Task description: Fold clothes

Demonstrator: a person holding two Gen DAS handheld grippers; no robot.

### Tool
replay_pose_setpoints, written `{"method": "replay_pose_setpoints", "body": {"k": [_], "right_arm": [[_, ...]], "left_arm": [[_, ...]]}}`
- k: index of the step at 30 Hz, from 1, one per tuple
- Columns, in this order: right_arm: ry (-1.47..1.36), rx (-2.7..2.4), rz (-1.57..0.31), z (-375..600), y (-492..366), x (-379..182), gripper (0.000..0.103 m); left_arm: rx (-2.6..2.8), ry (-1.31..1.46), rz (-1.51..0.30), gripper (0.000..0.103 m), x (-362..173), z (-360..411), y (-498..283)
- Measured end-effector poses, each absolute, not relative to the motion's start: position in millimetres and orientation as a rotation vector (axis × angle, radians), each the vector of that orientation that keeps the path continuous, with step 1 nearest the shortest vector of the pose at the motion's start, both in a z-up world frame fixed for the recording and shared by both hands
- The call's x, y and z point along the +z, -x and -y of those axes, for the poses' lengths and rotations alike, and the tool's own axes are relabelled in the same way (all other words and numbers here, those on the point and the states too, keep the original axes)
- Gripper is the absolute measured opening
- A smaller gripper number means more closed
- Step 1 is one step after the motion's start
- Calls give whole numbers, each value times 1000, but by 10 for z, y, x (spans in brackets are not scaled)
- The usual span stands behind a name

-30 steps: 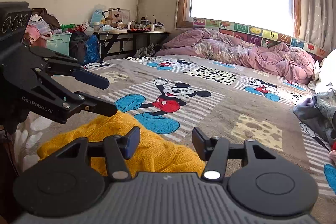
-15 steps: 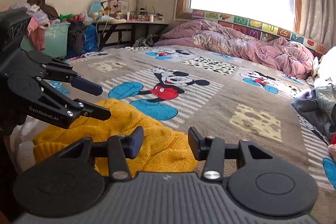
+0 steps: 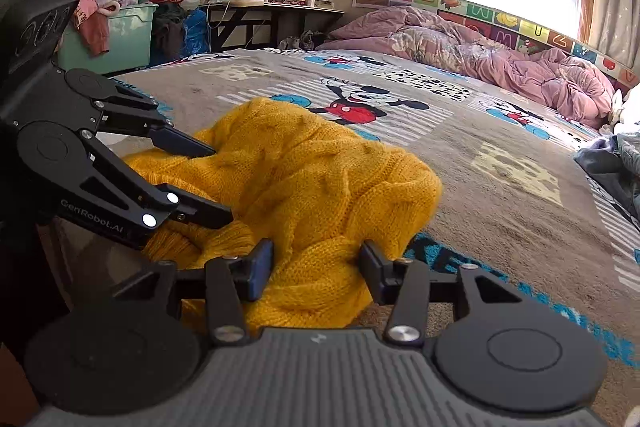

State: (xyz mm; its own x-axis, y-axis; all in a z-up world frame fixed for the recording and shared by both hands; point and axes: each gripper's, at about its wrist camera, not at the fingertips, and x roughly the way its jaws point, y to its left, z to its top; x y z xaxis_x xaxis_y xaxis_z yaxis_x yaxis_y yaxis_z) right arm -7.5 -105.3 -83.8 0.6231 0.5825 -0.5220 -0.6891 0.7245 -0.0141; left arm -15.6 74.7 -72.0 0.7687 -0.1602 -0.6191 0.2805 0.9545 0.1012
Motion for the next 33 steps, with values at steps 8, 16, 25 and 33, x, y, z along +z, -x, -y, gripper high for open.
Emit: {"method": "replay_pose_setpoints", "body": {"k": [8, 16, 25, 33], "right_arm": [[-189, 646, -667, 1447, -79, -451, 90], [-674, 523, -878, 1778, -436, -947, 97], [-806, 584, -883, 1544, -568, -1441, 76], [-858, 700, -871, 1314, -662, -1421, 54]], "left_arm": [[-144, 124, -718, 83, -208, -1022, 267], [-157, 472, -797, 86, -441, -1583, 48], [-211, 637, -817, 82, -970, -1550, -145], [-252, 830, -736, 50, -971, -1753, -40]]}}
